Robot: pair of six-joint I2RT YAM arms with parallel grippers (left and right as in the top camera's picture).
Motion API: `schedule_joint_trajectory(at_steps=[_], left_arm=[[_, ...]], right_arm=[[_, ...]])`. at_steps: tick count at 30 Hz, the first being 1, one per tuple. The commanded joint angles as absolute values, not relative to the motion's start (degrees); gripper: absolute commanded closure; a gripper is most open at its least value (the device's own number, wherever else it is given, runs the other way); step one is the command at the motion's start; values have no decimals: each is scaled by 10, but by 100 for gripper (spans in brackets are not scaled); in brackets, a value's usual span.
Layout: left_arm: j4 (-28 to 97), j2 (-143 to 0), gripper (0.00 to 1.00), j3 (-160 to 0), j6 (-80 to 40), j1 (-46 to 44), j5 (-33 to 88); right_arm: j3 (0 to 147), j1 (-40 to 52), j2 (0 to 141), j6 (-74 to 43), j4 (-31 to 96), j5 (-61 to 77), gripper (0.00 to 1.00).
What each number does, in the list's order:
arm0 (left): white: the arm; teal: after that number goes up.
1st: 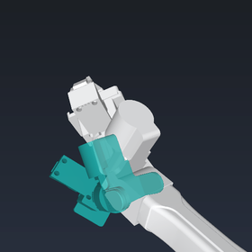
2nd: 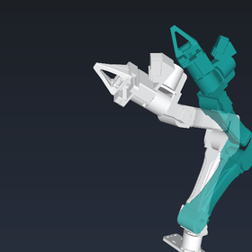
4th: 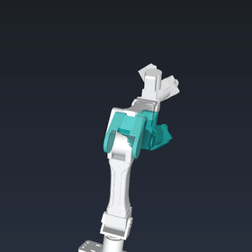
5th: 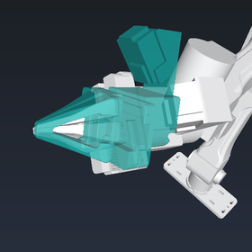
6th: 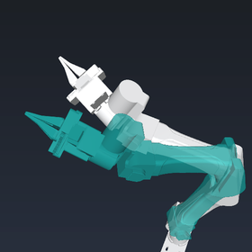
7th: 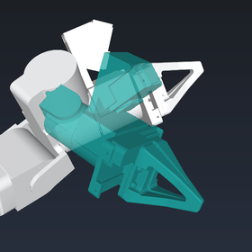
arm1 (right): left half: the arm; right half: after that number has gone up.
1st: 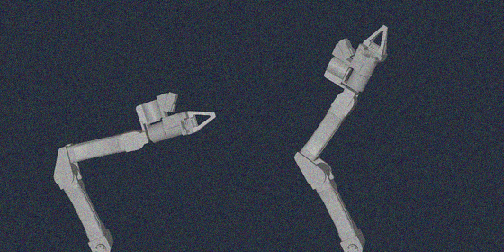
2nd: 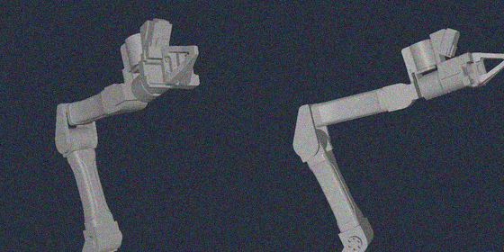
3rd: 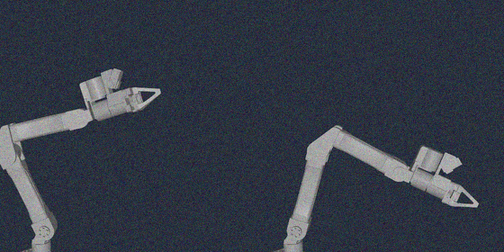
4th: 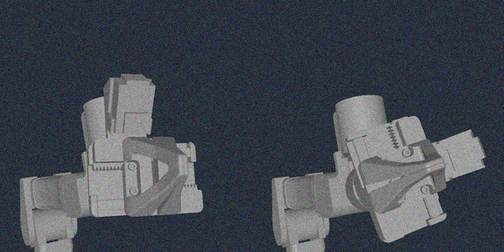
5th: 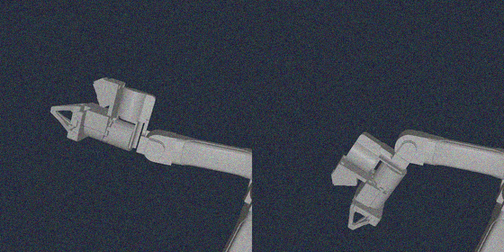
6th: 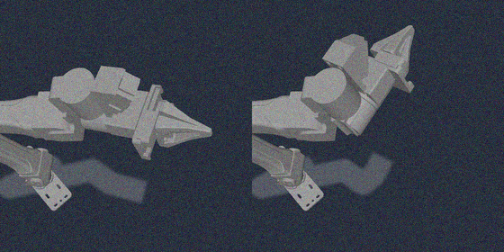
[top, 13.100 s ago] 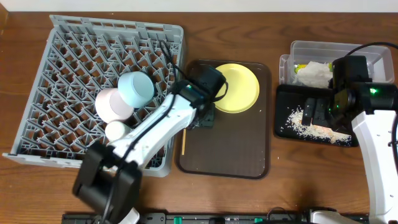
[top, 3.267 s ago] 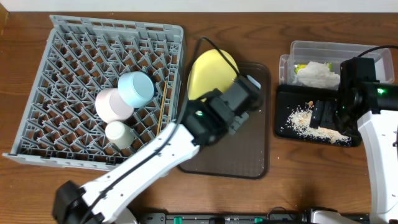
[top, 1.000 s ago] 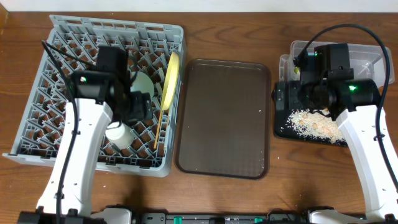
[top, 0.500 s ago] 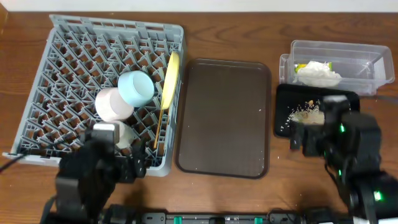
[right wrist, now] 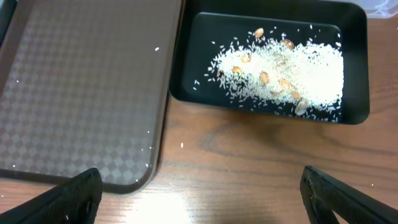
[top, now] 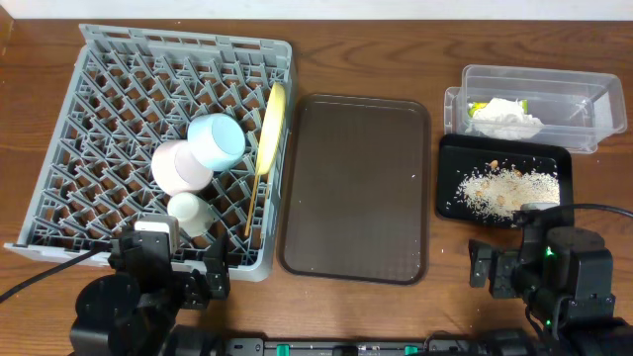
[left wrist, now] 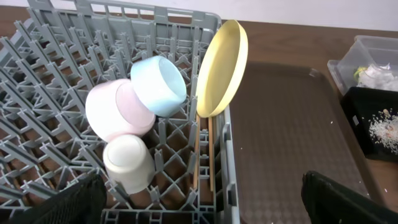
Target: Sort waste into correct bins and load items into the dishwasher
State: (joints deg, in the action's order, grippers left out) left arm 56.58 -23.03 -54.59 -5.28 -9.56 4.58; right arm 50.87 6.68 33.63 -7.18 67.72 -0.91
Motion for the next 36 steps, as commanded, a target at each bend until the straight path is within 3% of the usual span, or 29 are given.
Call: schedule_joint_trajectory(at_steps=[1, 8, 11, 19, 28, 36], left_arm=[[565, -230, 0, -542, -46, -97, 50], [565, -230, 0, -542, -46, -97, 50], [565, -230, 0, -542, -46, -97, 50], [565, -230, 0, -542, -46, -97, 50], [565, -230, 0, -542, -46, -97, 50], [565, -230, 0, -542, -46, -97, 50]], right_arm=[[504, 71, 335, -77, 679, -15, 1], [500, 71, 314, -47, 640, -15, 1], [440, 65, 242, 24, 498, -15, 1], [208, 48, 54, 27, 228, -16, 1], [28, 43, 3, 27, -20, -12, 1], [3, 43, 6, 22, 40, 37, 1]])
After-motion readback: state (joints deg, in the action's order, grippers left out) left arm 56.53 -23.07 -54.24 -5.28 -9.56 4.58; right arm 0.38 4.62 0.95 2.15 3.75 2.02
